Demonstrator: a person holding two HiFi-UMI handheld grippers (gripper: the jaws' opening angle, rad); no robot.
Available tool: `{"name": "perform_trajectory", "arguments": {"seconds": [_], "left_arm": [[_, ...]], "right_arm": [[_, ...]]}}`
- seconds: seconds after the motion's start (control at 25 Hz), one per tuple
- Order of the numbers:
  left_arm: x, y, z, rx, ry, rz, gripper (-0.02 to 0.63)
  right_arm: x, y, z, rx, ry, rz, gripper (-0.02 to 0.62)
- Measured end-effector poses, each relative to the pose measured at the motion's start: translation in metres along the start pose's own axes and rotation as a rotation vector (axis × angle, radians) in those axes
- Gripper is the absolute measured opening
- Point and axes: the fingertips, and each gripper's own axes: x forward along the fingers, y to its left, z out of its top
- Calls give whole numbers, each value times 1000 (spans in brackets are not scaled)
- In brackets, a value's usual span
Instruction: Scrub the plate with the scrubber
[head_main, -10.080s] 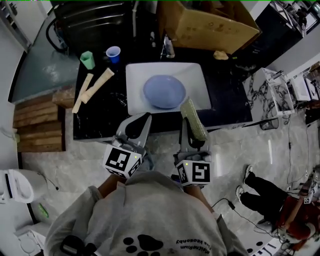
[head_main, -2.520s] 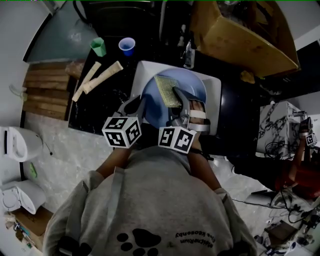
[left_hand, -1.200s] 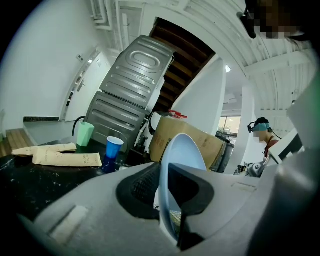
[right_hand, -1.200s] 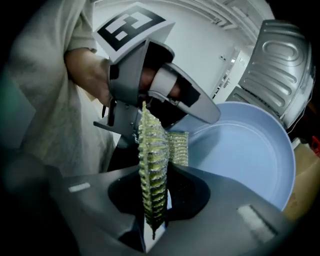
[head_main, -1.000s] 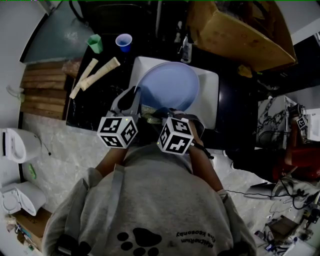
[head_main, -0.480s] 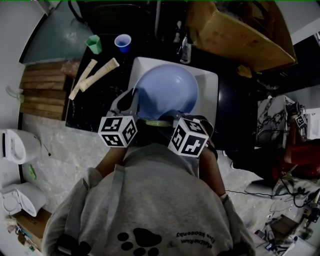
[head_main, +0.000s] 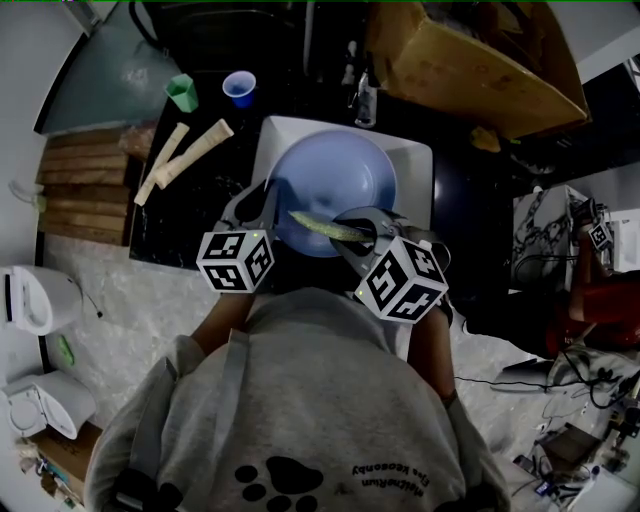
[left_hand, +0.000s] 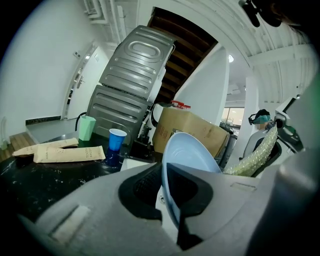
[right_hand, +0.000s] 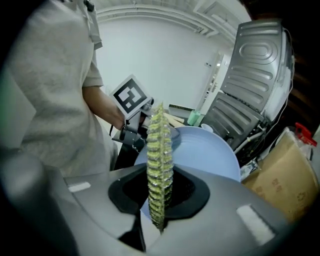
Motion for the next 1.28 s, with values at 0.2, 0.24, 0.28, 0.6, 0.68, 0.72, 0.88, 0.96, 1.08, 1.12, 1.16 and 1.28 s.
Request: {"name": "perform_trajectory", "arguments": {"seconds": [0.2, 0.24, 0.28, 0.6, 0.68, 0.72, 0.88, 0.96, 1.08, 1.12, 1.16, 1.28], "left_arm": [[2, 1, -3, -28, 16, -2, 20], [3, 1, -3, -30, 19, -1, 20], [3, 1, -3, -32, 21, -1, 21], [3, -2, -2, -59, 25, -13, 21], [2, -4, 0, -64, 24, -19, 21], [2, -5, 1, -68, 23, -22, 21], [0, -8, 4, -74, 18, -37, 21], [0, -11, 6, -77, 16, -51, 21], [0, -17, 8, -82, 11, -83, 21], [0, -19, 9, -84, 7, -93, 21], [1, -21, 10, -84, 2, -102, 23], [0, -23, 15, -76, -9, -111, 26]], "right_arm": [[-16, -32, -1, -6, -4, -167, 67], [-20, -40, -1, -10, 3, -215, 67], [-22, -48, -2, -19, 12, -266, 67], [-32, -98, 6, -210, 152, -667, 67], [-32, -103, 4, -214, 182, -716, 67], [-31, -106, 2, -220, 192, -730, 67], [-27, -113, -1, -261, 221, -775, 67], [-25, -115, -2, -265, 246, -788, 67], [-17, -119, -12, -297, 280, -785, 67], [-14, -119, -15, -305, 285, -776, 67], [-11, -119, -18, -308, 290, -764, 67], [-1, -114, -27, -304, 313, -707, 67]]}}
